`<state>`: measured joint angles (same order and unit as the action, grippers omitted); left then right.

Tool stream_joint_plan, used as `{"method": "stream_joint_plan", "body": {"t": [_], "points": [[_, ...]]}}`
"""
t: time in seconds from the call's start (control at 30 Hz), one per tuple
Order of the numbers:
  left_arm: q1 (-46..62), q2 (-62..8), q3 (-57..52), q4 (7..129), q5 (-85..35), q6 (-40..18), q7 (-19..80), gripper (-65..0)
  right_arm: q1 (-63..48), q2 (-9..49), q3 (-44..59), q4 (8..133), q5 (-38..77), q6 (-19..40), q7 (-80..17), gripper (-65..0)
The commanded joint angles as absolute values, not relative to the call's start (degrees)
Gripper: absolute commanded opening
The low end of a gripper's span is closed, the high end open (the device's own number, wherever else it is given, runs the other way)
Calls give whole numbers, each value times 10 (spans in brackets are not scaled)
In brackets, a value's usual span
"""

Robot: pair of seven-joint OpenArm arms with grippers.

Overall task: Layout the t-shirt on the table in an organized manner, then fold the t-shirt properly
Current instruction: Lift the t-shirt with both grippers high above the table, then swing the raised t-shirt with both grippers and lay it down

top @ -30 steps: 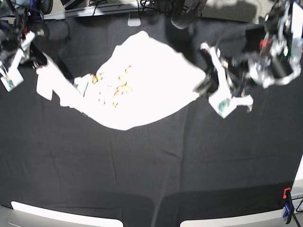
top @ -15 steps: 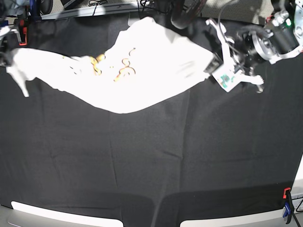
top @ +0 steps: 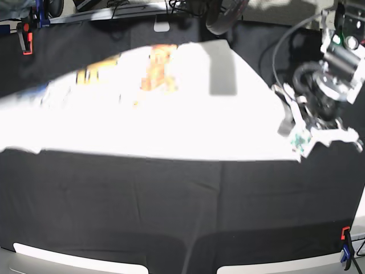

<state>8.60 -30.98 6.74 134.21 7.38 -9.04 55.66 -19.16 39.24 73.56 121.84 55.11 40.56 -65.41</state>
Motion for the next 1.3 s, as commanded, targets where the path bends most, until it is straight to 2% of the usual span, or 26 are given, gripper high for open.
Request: {"method": "stream_joint_plan", "body": {"t": [0.0,0.27,0.4,0.57,0.77,0.87,0.97,1.17,1.27], "points": [[69,-316,63,1350,97,-81,555,-650,-176,413,742,1223,542,400,-641,-650],[-39,-316,63,1350,96,-47,509,-650,-111,436,742,1223,542,400,-588,-650],[-92,-316,63,1350,109,-11,499,-650,-109,457,742,1223,542,400,-583,-650],[-137,-316,63,1350,131,3,494,-650,-109,487,742,1223,539,400,-582,-650],[-180,-316,63,1350,130,10,492,-650,-109,492,742,1223,539,400,-565,-650],[-199,-310,63,1350,125,43,491,-650,-90,492,742,1223,540,400,-563,-650],[-209,-285,63,1350,117,66,491,-650,-61,492,742,1223,542,395,-562,-650],[-211,-200,63,1350,103,65,480,-650,-26,493,742,1223,542,369,-543,-650],[-221,-186,63,1350,78,64,479,-650,-16,503,742,1222,541,364,-542,-650]]}}
